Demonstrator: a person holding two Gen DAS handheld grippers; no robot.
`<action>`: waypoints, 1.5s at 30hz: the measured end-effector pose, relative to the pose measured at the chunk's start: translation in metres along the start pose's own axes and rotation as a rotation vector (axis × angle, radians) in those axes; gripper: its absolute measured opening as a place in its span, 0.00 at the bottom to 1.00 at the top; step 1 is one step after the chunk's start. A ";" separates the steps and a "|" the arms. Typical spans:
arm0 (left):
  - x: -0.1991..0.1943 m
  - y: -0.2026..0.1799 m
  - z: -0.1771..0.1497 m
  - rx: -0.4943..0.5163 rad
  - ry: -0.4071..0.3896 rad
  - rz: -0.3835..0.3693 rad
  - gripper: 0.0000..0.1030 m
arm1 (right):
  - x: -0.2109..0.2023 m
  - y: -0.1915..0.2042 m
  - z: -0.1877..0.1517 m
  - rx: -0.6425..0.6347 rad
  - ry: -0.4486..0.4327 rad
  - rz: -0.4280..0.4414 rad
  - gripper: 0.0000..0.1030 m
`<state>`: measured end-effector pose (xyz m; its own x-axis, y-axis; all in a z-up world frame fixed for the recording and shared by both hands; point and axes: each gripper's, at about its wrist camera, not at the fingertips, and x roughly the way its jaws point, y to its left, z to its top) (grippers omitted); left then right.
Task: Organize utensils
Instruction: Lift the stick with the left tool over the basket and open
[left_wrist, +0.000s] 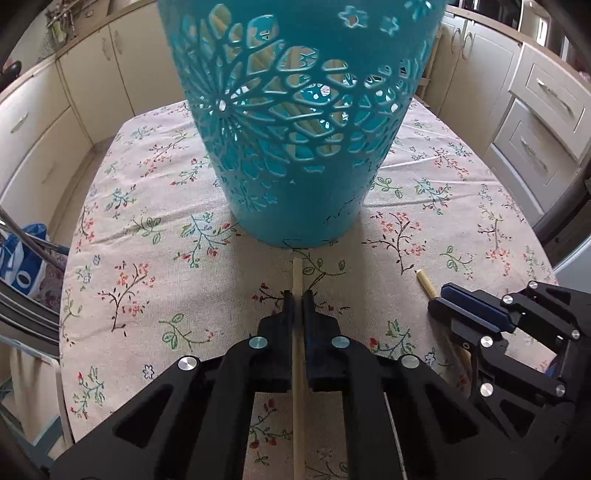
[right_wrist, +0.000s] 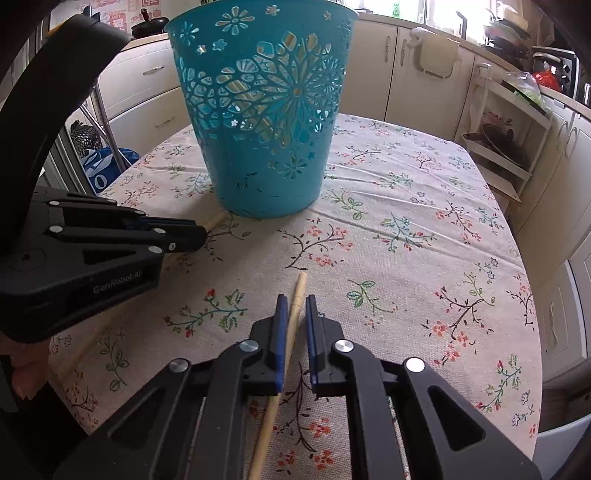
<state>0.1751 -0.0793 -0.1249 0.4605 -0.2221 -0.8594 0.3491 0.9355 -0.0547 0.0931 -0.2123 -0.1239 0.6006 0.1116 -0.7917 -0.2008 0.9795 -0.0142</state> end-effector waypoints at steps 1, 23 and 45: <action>-0.004 0.002 -0.001 -0.011 -0.005 -0.020 0.05 | 0.000 -0.001 0.000 0.004 0.000 0.003 0.10; -0.199 0.013 0.075 -0.070 -0.657 -0.364 0.05 | 0.001 -0.006 -0.001 0.040 -0.018 0.035 0.10; -0.122 0.038 0.159 -0.223 -0.777 -0.154 0.05 | 0.008 -0.002 0.008 -0.006 0.001 0.031 0.10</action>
<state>0.2618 -0.0604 0.0582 0.8829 -0.4024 -0.2419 0.3215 0.8936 -0.3134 0.1039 -0.2120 -0.1252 0.5933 0.1421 -0.7924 -0.2243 0.9745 0.0068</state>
